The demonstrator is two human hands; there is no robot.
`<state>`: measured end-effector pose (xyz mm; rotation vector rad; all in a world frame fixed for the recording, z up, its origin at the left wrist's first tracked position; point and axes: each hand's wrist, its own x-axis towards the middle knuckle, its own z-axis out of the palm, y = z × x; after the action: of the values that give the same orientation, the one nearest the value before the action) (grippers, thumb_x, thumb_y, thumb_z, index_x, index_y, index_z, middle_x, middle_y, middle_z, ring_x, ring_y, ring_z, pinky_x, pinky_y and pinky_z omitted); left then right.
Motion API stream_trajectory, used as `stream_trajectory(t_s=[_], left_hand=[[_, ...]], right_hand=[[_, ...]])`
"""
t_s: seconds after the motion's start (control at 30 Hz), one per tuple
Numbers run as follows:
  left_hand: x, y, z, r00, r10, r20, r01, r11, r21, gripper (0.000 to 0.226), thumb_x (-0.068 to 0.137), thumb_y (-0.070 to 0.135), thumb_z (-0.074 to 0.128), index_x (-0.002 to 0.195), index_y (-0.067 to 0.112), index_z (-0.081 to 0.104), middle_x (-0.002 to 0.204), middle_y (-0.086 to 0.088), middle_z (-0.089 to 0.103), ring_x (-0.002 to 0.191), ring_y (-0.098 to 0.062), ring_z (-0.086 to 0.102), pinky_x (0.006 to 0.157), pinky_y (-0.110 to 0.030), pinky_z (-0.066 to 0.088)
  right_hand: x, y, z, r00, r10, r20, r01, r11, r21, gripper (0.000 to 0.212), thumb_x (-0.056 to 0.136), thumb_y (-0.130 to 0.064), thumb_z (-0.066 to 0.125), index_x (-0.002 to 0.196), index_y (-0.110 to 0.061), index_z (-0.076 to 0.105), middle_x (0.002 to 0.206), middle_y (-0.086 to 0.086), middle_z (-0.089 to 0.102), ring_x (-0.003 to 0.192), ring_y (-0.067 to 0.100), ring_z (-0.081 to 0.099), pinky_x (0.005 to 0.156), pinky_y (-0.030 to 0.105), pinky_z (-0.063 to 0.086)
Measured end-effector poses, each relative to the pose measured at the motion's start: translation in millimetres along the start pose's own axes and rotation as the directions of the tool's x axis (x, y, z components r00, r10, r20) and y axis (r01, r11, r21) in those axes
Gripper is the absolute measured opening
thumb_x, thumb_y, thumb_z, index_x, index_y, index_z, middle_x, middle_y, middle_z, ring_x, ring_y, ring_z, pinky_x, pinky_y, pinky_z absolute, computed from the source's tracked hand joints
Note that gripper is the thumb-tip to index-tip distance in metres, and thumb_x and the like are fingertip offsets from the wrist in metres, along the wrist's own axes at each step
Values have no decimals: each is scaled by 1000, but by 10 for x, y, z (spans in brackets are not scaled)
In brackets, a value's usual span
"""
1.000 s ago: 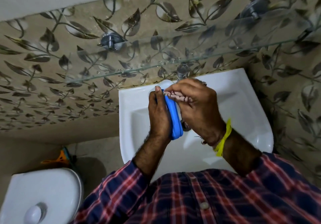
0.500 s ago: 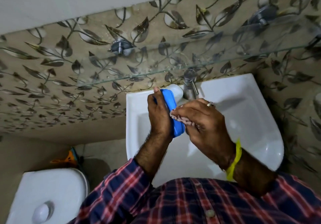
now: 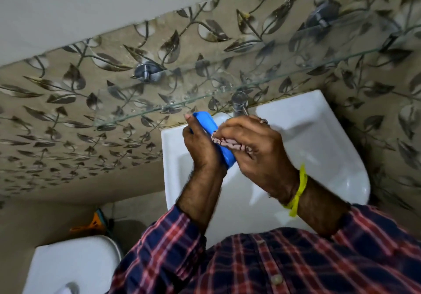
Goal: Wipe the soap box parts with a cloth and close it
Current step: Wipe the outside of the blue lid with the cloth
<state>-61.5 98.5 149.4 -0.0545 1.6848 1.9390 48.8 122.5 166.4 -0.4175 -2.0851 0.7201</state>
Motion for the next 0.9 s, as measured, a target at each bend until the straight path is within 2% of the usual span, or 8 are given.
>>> stream_trajectory(t_s=[0.1, 0.17, 0.33, 0.47, 0.6, 0.77, 0.83, 0.9], left_hand=[[111, 61, 12, 994, 61, -85, -54, 994, 92, 53, 107, 51, 39, 91, 7, 62, 62, 5, 53, 49, -8, 52, 49, -19, 43], [114, 10, -18, 996, 16, -90, -6, 994, 105, 58, 106, 55, 37, 106, 3, 62, 74, 0, 53, 59, -13, 54, 56, -23, 45], [91, 8, 26, 996, -61, -67, 59, 998, -24, 52, 105, 56, 39, 81, 13, 56, 66, 2, 50, 61, -18, 53, 67, -32, 46], [102, 59, 42, 982, -158, -108, 152, 986, -64, 51, 105, 58, 37, 88, 13, 55, 83, -5, 55, 74, -24, 58, 74, -36, 50], [29, 31, 67, 967, -191, -167, 182, 981, -68, 55, 107, 55, 33, 82, 11, 54, 77, -4, 55, 61, -19, 58, 47, -20, 47], [-205, 41, 43, 978, -184, 101, 197, 972, -131, 53, 106, 58, 31, 96, 16, 62, 86, -6, 67, 73, -22, 67, 65, -29, 54], [-259, 35, -103, 992, -23, 122, 29, 998, -46, 50, 105, 54, 39, 112, 8, 60, 110, -16, 69, 99, -29, 69, 83, -40, 56], [-247, 98, -329, 852, 479, 210, -518, 829, 211, 51, 101, 46, 55, 125, 1, 48, 128, -22, 57, 121, -25, 57, 102, -37, 45]], right_hand=[[-212, -5, -72, 997, -72, 10, 72, 997, -40, 20, 86, 13, 66, 99, 1, 76, 100, 14, 71, 91, 31, 65, 85, 39, 50], [-223, -2, -57, 999, -33, -11, 33, 999, -34, 23, 84, 15, 67, 98, 0, 76, 100, 13, 71, 90, 31, 66, 82, 42, 51], [-106, 22, 5, 998, -6, -62, 8, 1000, 28, 19, 84, 13, 69, 99, 3, 76, 99, 15, 70, 91, 29, 68, 81, 45, 51], [-303, 3, 22, 993, 35, -112, -35, 999, 0, 20, 84, 9, 72, 103, 2, 75, 104, 17, 69, 96, 31, 67, 84, 43, 52], [-229, -18, 119, 969, 122, -214, -114, 992, 52, 27, 81, -11, 83, 103, 3, 73, 108, 17, 67, 103, 25, 66, 95, 35, 53], [-172, 29, -30, 909, 285, -304, -235, 953, 191, 19, 80, 2, 78, 97, -1, 71, 94, 6, 73, 88, 19, 71, 83, 37, 58], [-113, 57, -138, 926, 279, -256, -236, 954, 187, 19, 78, 3, 77, 96, -3, 72, 92, 4, 74, 84, 18, 72, 81, 33, 59], [-40, 55, -264, 951, 255, -177, -226, 959, 171, 19, 78, 1, 77, 95, -5, 73, 89, 3, 74, 80, 15, 71, 79, 27, 57]])
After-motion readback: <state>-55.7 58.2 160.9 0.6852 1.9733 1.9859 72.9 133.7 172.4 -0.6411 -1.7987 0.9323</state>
